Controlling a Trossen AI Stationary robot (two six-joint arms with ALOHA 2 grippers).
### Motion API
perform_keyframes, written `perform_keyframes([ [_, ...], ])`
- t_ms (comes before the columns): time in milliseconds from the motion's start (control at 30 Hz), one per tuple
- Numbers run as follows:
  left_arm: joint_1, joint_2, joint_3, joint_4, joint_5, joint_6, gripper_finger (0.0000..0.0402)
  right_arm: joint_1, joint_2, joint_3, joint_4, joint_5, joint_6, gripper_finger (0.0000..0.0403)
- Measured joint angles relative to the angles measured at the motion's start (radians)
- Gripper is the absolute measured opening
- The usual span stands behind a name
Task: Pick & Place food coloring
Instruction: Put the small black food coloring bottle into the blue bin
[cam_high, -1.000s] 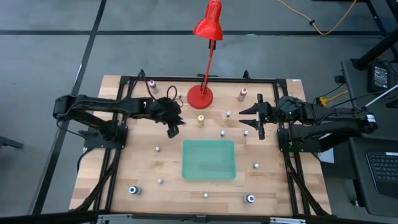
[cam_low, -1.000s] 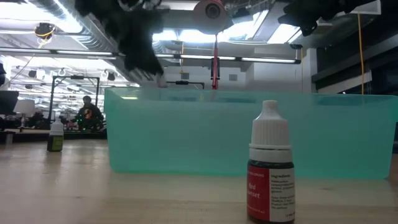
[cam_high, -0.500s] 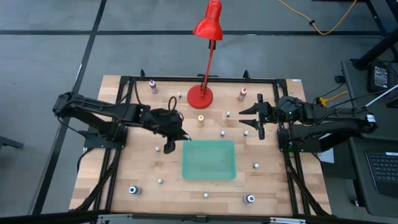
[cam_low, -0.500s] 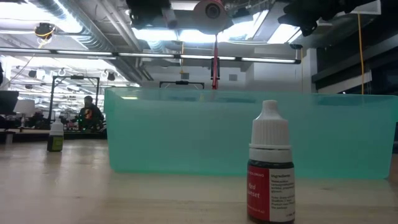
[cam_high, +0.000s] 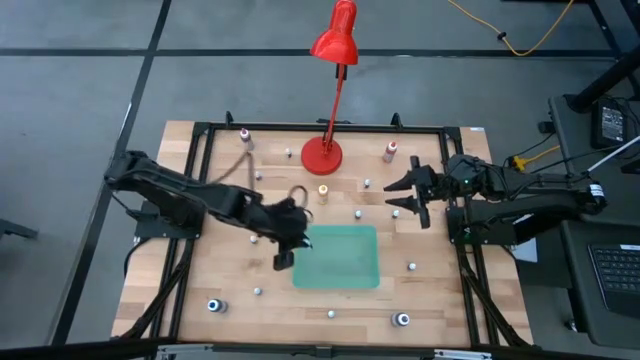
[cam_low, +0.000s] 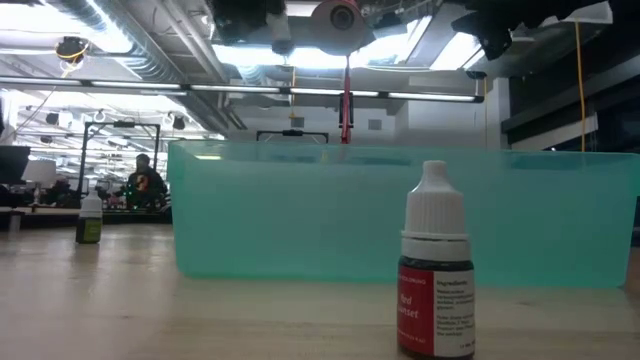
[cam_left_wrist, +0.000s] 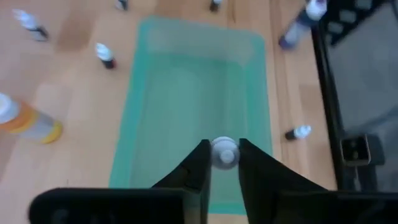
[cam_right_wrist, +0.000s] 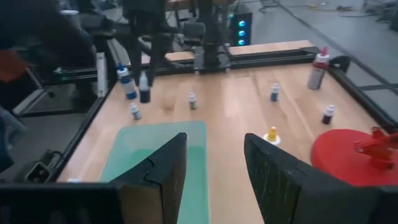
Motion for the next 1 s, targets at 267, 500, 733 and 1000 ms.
perform_keyframes([
  [267, -0.004, 0.229, 0.143, -0.055, -0.053, 0.053, 0.0057, 0.0, 0.0, 0.0, -0.001, -0.089, -0.003, 0.0163],
  [500, -0.004, 0.336, 0.143, -0.052, -0.105, 0.016, 0.0057, 0.0, 0.0, 0.0, -0.003, -0.139, -0.055, 0.0163],
  [733, -0.004, 0.374, 0.106, -0.004, -0.109, -0.039, 0.0057, 0.0, 0.0, 0.0, -0.05, -0.141, -0.109, 0.0163],
  [1000, -0.004, 0.376, 0.014, 0.074, -0.114, -0.119, 0.0057, 0.0, 0.0, 0.0, -0.093, -0.142, -0.148, 0.0163],
])
